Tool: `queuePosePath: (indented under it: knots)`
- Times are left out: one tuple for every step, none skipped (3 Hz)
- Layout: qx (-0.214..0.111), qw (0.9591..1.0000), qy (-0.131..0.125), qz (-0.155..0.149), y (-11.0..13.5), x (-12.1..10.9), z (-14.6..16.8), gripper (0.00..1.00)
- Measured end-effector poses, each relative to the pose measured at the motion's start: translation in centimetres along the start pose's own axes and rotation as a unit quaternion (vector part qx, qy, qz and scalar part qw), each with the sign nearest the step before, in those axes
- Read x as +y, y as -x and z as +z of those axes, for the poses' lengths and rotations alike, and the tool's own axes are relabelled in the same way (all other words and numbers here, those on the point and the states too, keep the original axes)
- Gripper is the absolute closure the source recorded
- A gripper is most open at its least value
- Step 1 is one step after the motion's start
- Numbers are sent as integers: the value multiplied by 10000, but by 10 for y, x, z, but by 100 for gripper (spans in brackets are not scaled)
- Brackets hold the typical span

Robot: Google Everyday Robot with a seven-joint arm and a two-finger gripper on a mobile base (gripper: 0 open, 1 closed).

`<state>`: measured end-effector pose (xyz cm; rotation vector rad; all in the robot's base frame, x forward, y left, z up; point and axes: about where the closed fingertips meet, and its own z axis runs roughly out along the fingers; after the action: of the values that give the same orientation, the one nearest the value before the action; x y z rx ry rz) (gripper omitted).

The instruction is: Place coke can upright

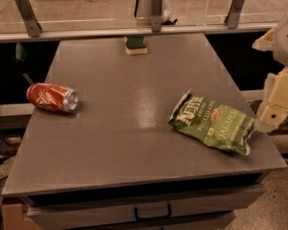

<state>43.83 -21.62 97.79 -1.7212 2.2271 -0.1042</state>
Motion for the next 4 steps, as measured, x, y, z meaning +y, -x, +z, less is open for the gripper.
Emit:
queuePosePath:
  knots:
    - [-1, 10000, -1, 0, 0, 0, 0, 0]
    - [-278, 9996, -9, -113, 37, -12, 16, 0]
    - [-585, 9969, 31, -517, 104, -23, 42, 0]
    - [-943, 9892, 68, -1122, 198, -20, 58, 0]
